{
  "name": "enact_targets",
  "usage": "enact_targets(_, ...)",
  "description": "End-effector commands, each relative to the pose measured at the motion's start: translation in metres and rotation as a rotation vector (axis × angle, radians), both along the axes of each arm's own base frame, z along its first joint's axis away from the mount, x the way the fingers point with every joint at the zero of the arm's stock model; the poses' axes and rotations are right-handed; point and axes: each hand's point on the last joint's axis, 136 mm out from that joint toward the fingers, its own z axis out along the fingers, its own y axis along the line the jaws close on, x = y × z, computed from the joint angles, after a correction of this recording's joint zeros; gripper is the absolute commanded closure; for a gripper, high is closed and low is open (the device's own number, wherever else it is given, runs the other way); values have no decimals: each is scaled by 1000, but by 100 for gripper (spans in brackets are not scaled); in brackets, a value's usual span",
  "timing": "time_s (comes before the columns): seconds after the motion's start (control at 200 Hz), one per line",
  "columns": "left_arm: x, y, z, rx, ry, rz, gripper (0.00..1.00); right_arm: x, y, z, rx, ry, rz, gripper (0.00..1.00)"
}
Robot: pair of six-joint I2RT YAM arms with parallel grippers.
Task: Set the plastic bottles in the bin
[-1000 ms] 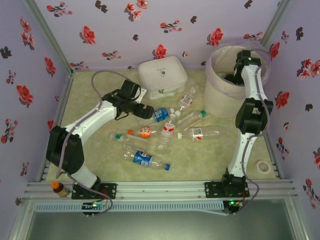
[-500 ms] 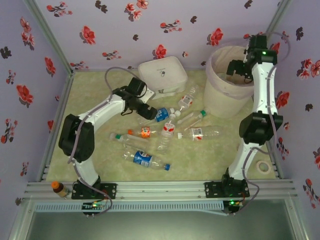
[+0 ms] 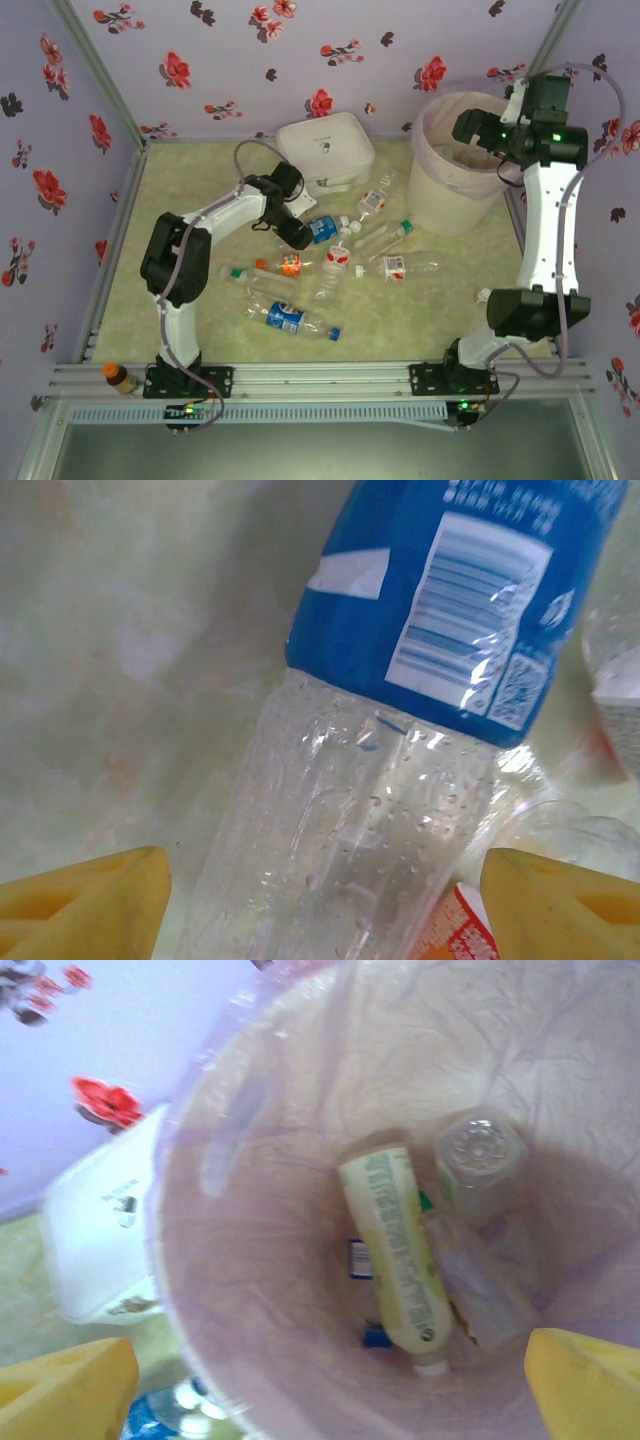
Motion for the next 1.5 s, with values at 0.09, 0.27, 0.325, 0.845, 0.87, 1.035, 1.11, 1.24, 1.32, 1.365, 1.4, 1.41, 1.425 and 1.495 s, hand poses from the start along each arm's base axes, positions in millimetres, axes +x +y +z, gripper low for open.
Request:
enact_targets(0.09, 3, 1, -10, 70, 2, -45, 32, -16, 19, 28, 124, -135, 38, 1)
enact_targets(0.27, 8, -2, -16, 73, 3, -44, 42, -34, 20, 19, 128, -138, 22, 1)
enact_targets(0.325, 9, -3, -16, 72, 3, -42, 46, -40, 20, 16, 129, -138, 20, 1)
enact_targets(0.845, 22, -1, 78, -55, -210, 67, 52, -57, 156, 12, 155, -105, 380, 5)
enact_targets(0.87, 22, -1, 83, -72, -227, 76, 53, -54, 166, 10, 168, -104, 397, 5)
enact_targets(1.035, 19, 1, 111, -193, -319, 164, 55, -29, 218, -10, 294, -107, 426, 5)
enact_targets(1.11, 14, 1, 120, -270, -347, 206, 55, -17, 237, -19, 357, -112, 435, 4)
enact_targets(1.24, 1, -9, 130, -432, -344, 237, 55, 2, 263, -38, 435, -73, 468, 1)
enact_targets(1.32, -2, -13, 135, -496, -348, 257, 56, 8, 278, -58, 437, -19, 473, 1)
enact_targets(1.365, -2, -15, 137, -525, -345, 266, 56, 10, 284, -71, 426, 15, 469, 1)
enact_targets(1.4, -3, -17, 139, -550, -341, 269, 56, 12, 290, -81, 422, 37, 469, 1)
enact_targets(1.41, -3, -18, 139, -556, -339, 270, 56, 12, 291, -84, 422, 43, 470, 1)
enact_targets(1.425, -3, -19, 140, -567, -339, 272, 57, 13, 293, -87, 423, 48, 470, 1)
enact_targets(1.495, -2, -24, 142, -611, -335, 277, 57, 19, 300, -106, 434, 84, 466, 2)
